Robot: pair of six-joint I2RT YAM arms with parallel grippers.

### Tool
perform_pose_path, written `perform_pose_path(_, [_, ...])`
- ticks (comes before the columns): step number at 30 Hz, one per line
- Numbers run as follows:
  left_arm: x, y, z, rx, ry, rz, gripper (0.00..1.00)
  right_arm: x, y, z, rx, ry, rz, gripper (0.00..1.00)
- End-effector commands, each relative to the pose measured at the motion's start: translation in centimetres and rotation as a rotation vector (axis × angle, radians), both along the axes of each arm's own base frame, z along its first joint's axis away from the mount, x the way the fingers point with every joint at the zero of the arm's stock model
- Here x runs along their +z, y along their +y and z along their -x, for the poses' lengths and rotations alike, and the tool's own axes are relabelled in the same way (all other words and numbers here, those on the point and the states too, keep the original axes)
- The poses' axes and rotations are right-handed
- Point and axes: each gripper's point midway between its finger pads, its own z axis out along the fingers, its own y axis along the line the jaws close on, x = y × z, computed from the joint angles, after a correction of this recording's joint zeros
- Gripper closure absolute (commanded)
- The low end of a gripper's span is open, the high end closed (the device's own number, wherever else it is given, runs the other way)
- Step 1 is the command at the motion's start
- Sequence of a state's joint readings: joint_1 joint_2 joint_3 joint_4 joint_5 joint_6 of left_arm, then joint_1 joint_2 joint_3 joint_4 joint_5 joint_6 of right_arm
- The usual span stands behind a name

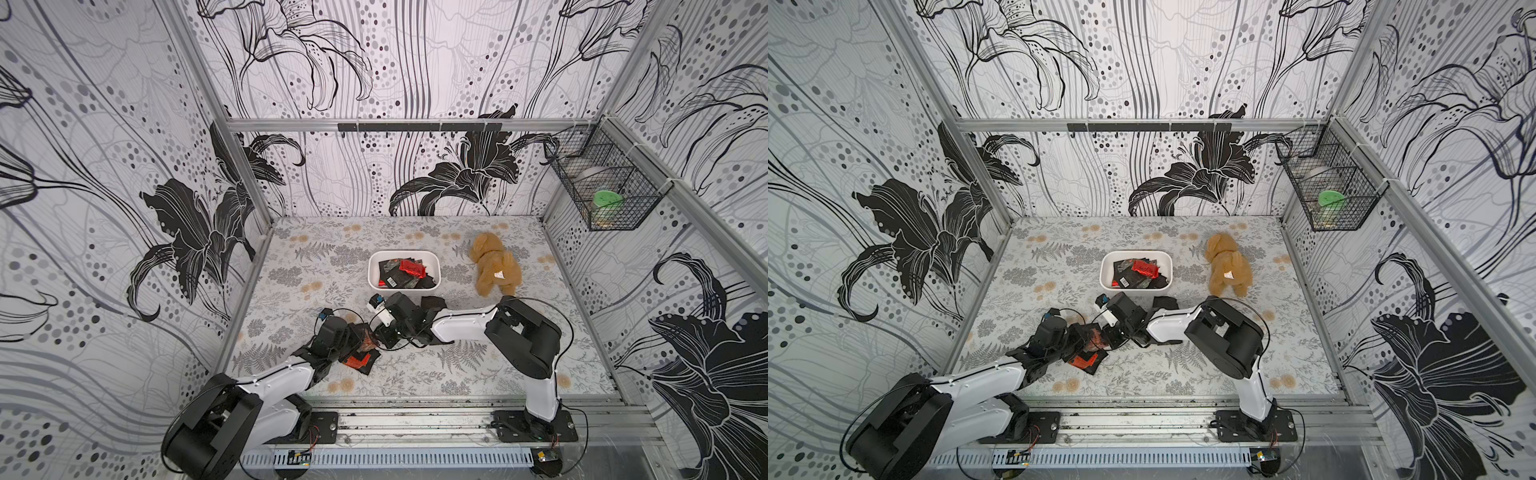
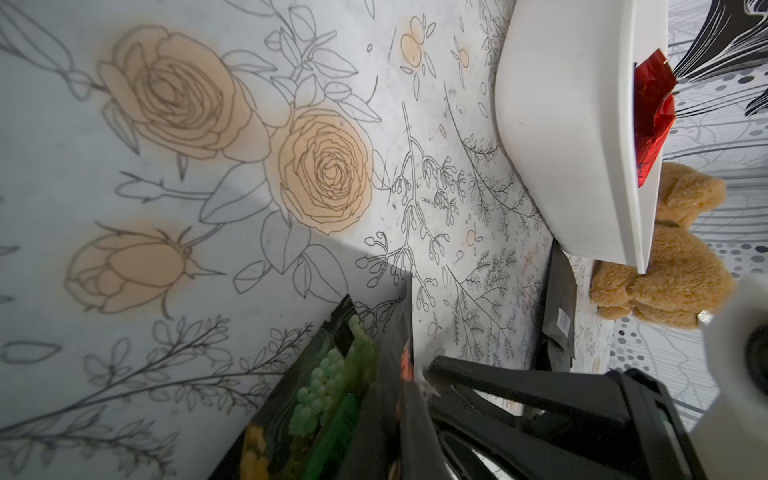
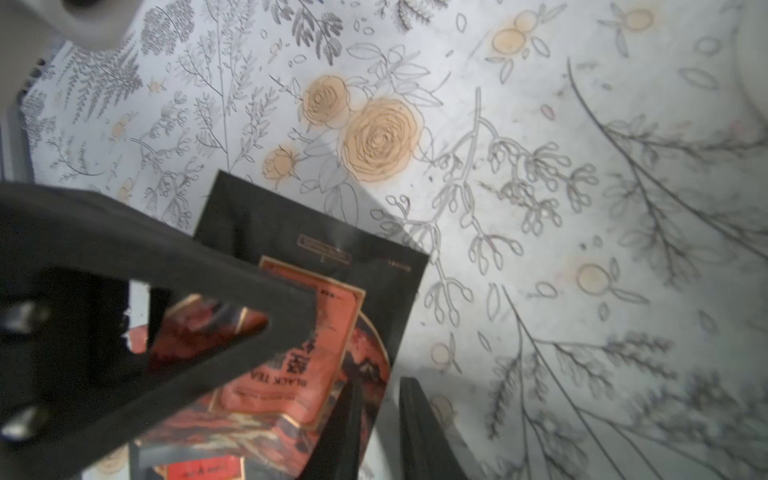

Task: Put the tea bags into the storage box
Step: Pick up the tea bag from the center of the board, then place the tea bag in the storage box.

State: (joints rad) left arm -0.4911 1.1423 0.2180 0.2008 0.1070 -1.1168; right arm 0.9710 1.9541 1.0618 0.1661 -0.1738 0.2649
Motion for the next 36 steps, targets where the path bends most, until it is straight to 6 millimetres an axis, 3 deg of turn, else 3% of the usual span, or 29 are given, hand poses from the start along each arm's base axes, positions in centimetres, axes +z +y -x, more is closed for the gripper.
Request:
perform_pose_path(1, [2.4, -0.2, -1.0, -0.002, -0.063, -0.007, 1.00, 1.7, -2.1, -1.2, -0.101, -0.102, 0.011, 0.78])
perform_pose_path(11, [9.2, 2.3, -2.6, 0.060, -0.175, -0.174, 1.00, 7.0, -10.4, -4.3, -0.505, -0.338, -0.015, 0.74])
perform_pose_path(15, [12.8, 1.6, -5.0, 0.049, -0.226, -0.219, 1.00, 8.2, -13.3, -4.9, -0.635, -0.375, -0.036, 0.72])
perform_pose_path(19, [15.5, 0.1, -8.6, 0.047, -0.261, -0.264, 1.00, 8.8, -15.8, -5.5, -0.718, -0.379, -0.066, 0.66])
perform_pose_path(24, [16.8, -3.9, -14.0, -0.006, -0.296, -0.248, 1.00, 8.4, -17.8, -6.3, -0.766, -0.341, -0.086, 0.61])
perform_pose_path(30, [15.7, -9.3, -20.3, -0.077, -0.290, -0.226, 1.00, 8.0, -18.2, -6.5, -0.763, -0.322, -0.094, 0.61])
perform_pose_path(33, [14.7, -11.7, -22.3, -0.111, -0.288, -0.191, 1.00, 8.1, -17.9, -6.5, -0.744, -0.321, -0.101, 0.60])
perform_pose_path(36, [13.9, -14.2, -23.1, -0.155, -0.292, -0.133, 1.00, 8.4, -17.8, -6.6, -0.734, -0.334, -0.103, 0.60])
